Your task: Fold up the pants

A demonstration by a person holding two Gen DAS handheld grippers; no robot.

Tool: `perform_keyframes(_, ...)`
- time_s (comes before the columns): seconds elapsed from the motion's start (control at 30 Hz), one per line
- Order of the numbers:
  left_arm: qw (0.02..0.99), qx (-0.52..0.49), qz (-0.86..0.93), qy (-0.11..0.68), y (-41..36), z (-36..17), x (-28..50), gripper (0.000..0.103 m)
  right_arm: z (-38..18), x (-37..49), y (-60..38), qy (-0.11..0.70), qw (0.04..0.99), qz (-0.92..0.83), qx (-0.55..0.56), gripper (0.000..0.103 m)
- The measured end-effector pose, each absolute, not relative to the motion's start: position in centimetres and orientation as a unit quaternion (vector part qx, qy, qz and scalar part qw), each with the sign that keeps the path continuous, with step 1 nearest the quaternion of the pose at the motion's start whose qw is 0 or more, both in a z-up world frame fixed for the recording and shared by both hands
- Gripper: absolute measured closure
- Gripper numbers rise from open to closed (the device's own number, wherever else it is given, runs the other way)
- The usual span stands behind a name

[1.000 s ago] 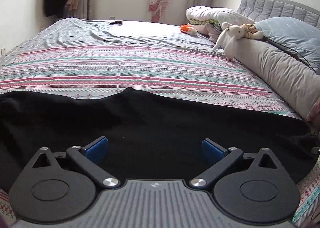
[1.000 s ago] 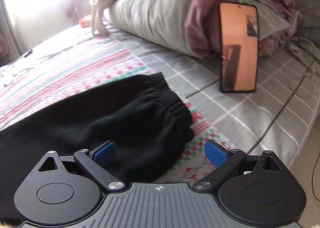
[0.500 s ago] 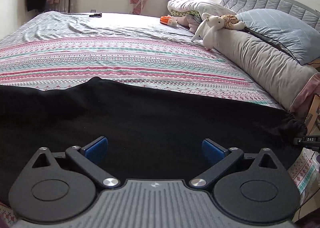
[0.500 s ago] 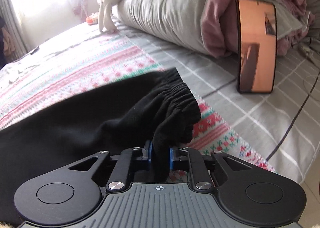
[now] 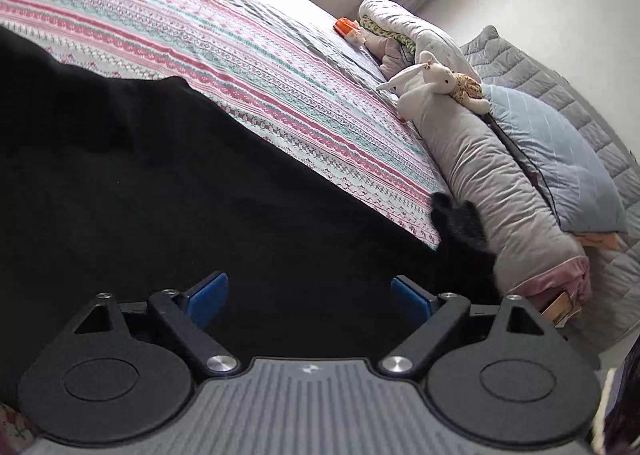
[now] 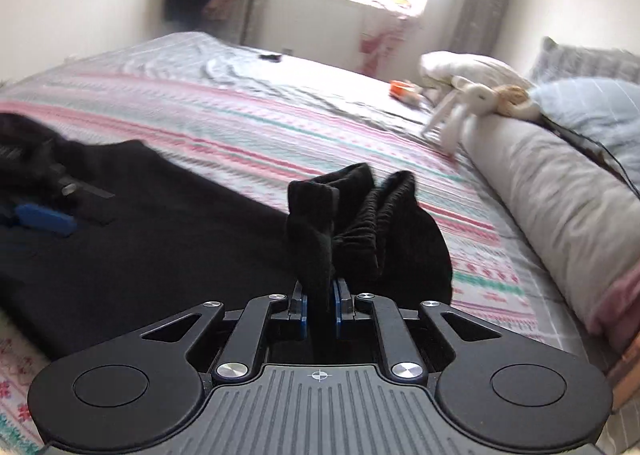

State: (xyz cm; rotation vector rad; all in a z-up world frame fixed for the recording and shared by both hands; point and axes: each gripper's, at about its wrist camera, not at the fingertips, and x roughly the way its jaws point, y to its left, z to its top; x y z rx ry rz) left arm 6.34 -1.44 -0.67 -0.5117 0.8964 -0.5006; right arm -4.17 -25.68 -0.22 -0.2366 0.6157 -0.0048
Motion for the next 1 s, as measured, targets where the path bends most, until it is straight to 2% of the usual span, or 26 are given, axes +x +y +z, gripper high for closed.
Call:
perform_keyframes(0.2,0.812,-0.294,-0.236,0.445,-0.8,-1.5,6.9,0.0,-2.8,-5.8,-17.7,0.328,0.915,0.108,-0.211,0.09)
perform_keyframes(0.27,0.806,-0.3,-0.236,0.453,-0.8,-1.7,7.2,0.0,-3.6,-6.6,-16.3,0.33,0.903,0.127,-0.244,0.085)
perform_keyframes(0.43,0.785,-0.311,-0.242,0.478,-0.9,-2.3,7.6,0.001,-4.0,-8.1,-15.8,0.3,0.9,0.135,-0.285,0.059)
perform_keyframes(0.53,0.765,-0.325,-0.251,0.496,-1.0,-2.7,7.8,0.001,-3.6,-8.2,-16.4,0.298,0.907,0.131,-0.267,0.052)
perform_keyframes(0.67,0.753,-0.323,-0.266,0.507,-1.7,-2.9,7.7,0.001,-4.1,-6.5,-16.9,0.319,0.908,0.128,-0.242,0.052)
perform_keyframes(0.7,0.753,-0.318,-0.268,0.51,-1.9,-2.9,7.7,0.001,-4.2,-6.1,-17.0,0.323,0.908,0.13,-0.233,0.055)
perform_keyframes(0.8,0.753,-0.305,-0.278,0.513,-2.5,-2.7,7.6,0.0,-3.8,-4.9,-18.1,0.332,0.912,0.151,-0.188,0.085)
perform_keyframes(1.0,0.739,-0.311,-0.292,0.521,-3.2,-3.0,7.9,0.0,-2.8,-5.2,-18.0,0.317,0.913,0.163,-0.199,0.089)
